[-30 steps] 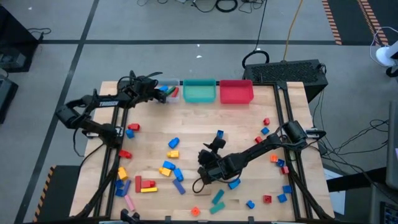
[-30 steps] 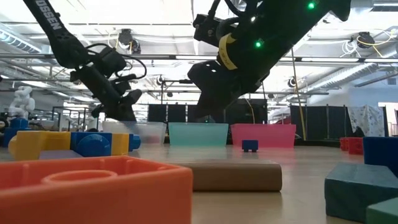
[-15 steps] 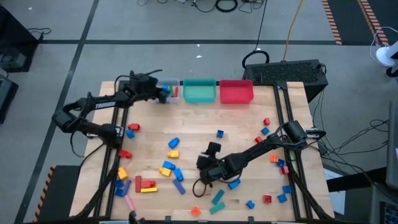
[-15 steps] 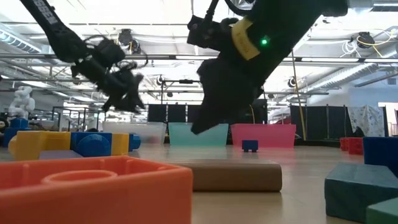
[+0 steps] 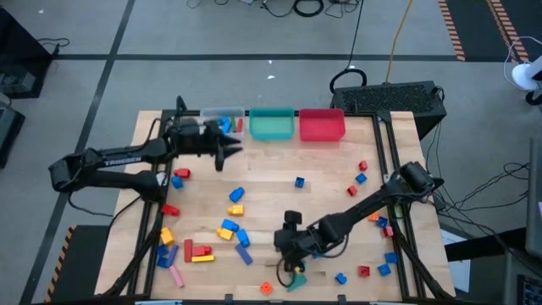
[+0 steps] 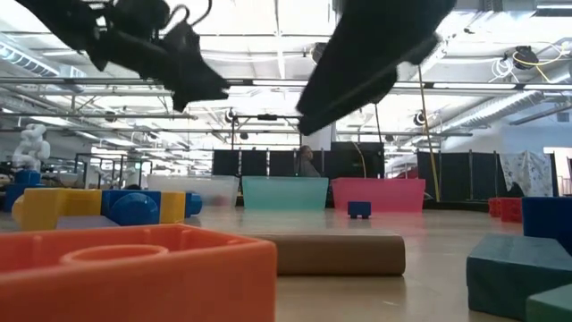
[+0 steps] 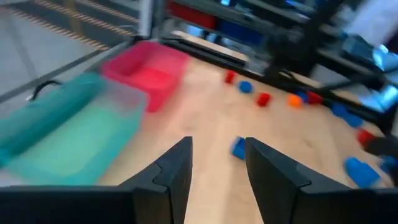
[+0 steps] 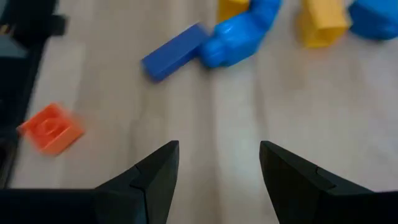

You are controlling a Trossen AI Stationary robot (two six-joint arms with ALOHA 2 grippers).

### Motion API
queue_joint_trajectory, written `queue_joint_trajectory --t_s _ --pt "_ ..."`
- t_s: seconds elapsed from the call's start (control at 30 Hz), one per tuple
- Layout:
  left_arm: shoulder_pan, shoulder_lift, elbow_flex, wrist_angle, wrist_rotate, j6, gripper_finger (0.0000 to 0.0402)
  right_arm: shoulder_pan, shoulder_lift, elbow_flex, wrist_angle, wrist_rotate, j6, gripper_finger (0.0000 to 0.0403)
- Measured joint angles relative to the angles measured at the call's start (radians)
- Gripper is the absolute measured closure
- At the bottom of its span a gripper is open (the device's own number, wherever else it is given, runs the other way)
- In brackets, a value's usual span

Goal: Sort blocks by size
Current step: Put the brown block into the transparent bin

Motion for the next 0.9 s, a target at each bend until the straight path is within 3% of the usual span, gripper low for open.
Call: queue_joint_trajectory --t_s 0.47,0.7,0.9 --pt "-0.594 0.007 0.0 -0.015 -0.428 0.145 0.0254 0.078 0.067 0.0 0.076 -0.036 0.015 0.0193" --pt "-0.77 0.118 -0.001 0.002 -0.58 0.135 0.0254 0.075 0.119 0.0 0.08 -0.042 0.02 0.0193" --pt "-0.854 0.259 -0.002 0.123 -0.672 0.136 0.0254 0.075 0.16 0.0 0.068 -0.045 0.041 0.0193"
